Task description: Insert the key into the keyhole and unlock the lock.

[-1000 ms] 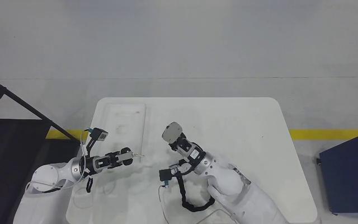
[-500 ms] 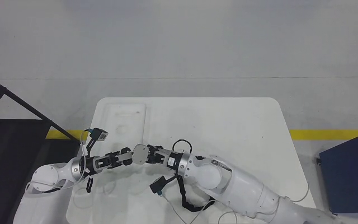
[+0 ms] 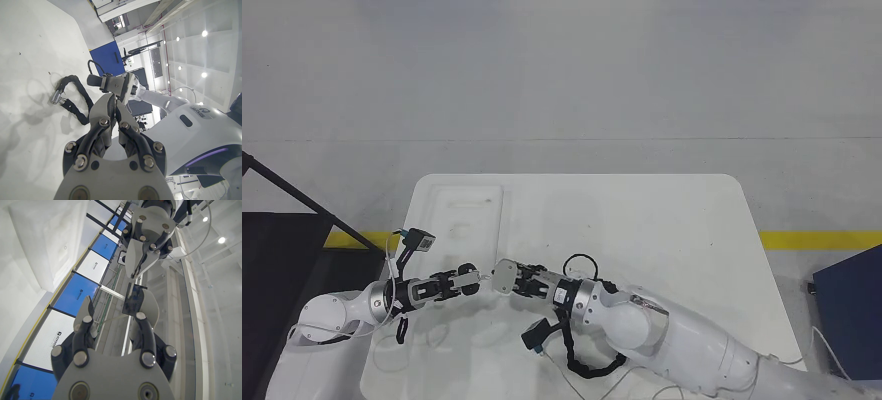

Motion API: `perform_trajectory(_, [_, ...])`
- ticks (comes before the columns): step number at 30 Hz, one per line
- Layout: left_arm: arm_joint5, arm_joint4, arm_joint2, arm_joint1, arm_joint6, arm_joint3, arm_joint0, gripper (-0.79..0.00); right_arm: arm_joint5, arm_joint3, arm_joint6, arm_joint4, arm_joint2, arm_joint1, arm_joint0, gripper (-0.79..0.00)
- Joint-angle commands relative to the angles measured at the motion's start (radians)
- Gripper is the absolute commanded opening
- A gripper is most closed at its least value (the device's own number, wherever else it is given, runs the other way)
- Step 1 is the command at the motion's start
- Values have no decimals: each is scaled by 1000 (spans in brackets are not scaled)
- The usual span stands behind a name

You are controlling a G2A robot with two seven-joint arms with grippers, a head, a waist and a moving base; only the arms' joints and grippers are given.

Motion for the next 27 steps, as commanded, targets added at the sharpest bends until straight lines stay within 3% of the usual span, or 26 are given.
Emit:
perform_trajectory(1, [0, 0, 0, 0, 0, 0, 0, -785, -1, -23, -1, 0, 0, 12, -9, -305])
perform_trajectory(3, [0, 0, 0, 0, 0, 0, 0, -785, -3, -40, -5, 0, 2, 21, -19, -363])
perform_trajectory(8, [0, 0, 0, 0, 0, 0, 0, -785, -1, -54, -14, 0, 16, 31, -36, -425])
perform_trajectory(20, [0, 0, 0, 0, 0, 0, 0, -785, 6, -36, -19, 0, 13, 11, -29, -459])
perform_trajectory(23, [0, 0, 0, 0, 0, 0, 0, -785, 10, -27, -19, 0, 8, 2, -25, -545])
perform_trajectory(27, [0, 0, 0, 0, 0, 0, 0, -785, 10, -19, -20, 0, 2, -9, -23, -588])
